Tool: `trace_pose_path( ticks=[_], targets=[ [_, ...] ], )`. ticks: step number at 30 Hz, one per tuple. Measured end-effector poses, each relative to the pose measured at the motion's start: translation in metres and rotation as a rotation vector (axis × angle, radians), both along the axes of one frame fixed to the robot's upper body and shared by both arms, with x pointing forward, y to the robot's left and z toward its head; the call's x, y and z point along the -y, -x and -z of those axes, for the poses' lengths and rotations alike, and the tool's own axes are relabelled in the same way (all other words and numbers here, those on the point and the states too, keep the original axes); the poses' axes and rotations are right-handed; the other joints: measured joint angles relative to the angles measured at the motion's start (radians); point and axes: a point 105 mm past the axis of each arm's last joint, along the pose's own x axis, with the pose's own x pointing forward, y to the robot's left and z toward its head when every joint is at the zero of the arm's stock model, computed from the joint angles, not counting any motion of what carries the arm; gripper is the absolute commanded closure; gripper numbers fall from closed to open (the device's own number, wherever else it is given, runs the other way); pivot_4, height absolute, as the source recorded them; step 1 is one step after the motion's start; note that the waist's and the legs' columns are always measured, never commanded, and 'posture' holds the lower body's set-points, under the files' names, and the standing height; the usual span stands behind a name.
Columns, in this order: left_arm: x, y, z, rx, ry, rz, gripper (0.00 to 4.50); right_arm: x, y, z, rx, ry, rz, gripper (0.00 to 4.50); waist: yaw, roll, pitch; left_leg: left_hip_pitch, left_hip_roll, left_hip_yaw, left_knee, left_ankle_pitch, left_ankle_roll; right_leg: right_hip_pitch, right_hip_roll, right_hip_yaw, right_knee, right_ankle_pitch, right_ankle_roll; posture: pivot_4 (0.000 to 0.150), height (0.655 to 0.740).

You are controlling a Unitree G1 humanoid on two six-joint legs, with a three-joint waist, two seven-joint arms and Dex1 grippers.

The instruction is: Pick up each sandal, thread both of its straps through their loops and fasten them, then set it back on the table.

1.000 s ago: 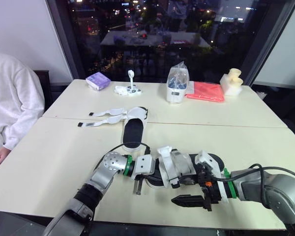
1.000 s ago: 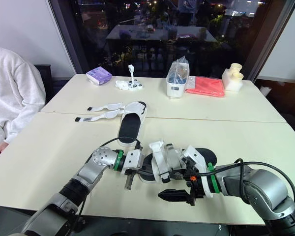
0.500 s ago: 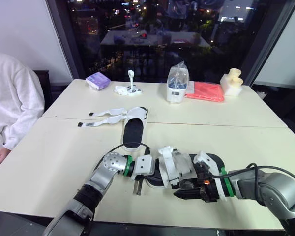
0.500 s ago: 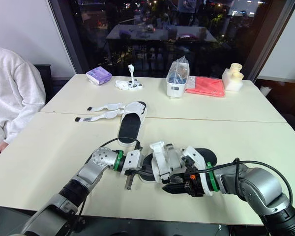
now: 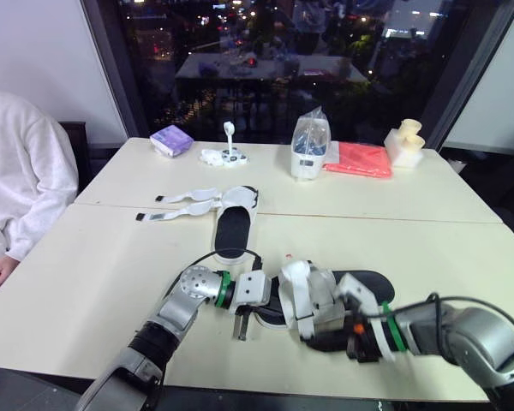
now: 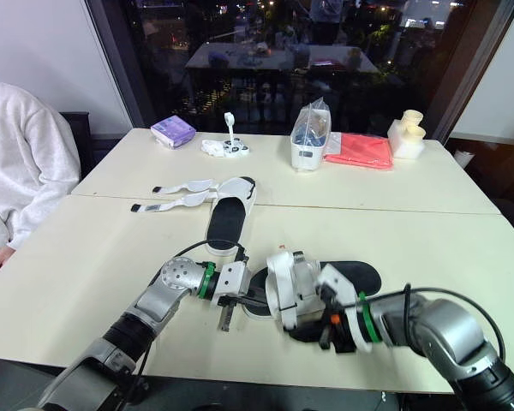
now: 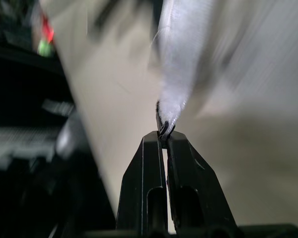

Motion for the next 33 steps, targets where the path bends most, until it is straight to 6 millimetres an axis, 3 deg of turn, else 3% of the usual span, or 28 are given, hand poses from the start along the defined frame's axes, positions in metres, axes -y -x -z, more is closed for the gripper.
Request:
trace_pose_path(
  ticks=[9,15,20,25,30,33],
  targets=[
    [0.000,0.001,0.001,-0.013,-0.001,-0.005,4.50,0.005,0.022,-0.016,-0.015,0.034,-0.102,4.48,0.002,0.000,0.000,0.000,0.000,0.000,0.000,0.000,0.000,0.000,0.000,0.000,0.000,0.000,0.000,0.150,0.7400],
    [0.000,0.000,0.000,0.005,-0.007,0.002,4.50,0.006,0.025,-0.046,0.083,0.019,-0.167,4.48,0.002,0.000,0.000,0.000,0.000,0.000,0.000,0.000,0.001,0.000,0.000,0.000,-0.001,0.000,0.000,0.150,0.7400],
    [0.000,-0.001,0.000,0.046,-0.019,0.023,4.50,-0.004,0.011,-0.094,0.253,-0.038,-0.219,4.48,0.001,0.000,0.000,0.000,0.000,0.000,0.000,0.000,0.000,0.001,0.000,0.000,-0.001,0.000,0.000,0.150,0.7400],
    [0.001,-0.002,0.000,0.092,-0.030,0.058,4.50,-0.015,-0.016,-0.120,0.351,-0.078,-0.205,4.48,-0.001,0.000,0.000,0.000,0.000,0.000,0.000,0.000,0.000,0.000,0.000,0.000,-0.001,0.000,0.000,0.150,0.7400],
    [0.004,-0.002,0.001,0.101,-0.029,0.072,4.50,-0.022,-0.052,-0.123,0.372,-0.097,-0.130,4.48,0.001,0.000,0.000,0.000,0.000,0.000,0.001,0.000,0.000,-0.001,-0.002,0.000,-0.002,0.000,0.000,0.150,0.7400],
    [0.004,-0.002,0.001,0.106,-0.028,0.075,4.50,-0.023,-0.069,-0.110,0.368,-0.072,-0.087,4.48,0.001,0.000,-0.001,0.000,-0.001,0.000,0.001,0.000,0.000,-0.001,-0.002,0.000,-0.001,0.000,0.000,0.150,0.7400]
  ],
)
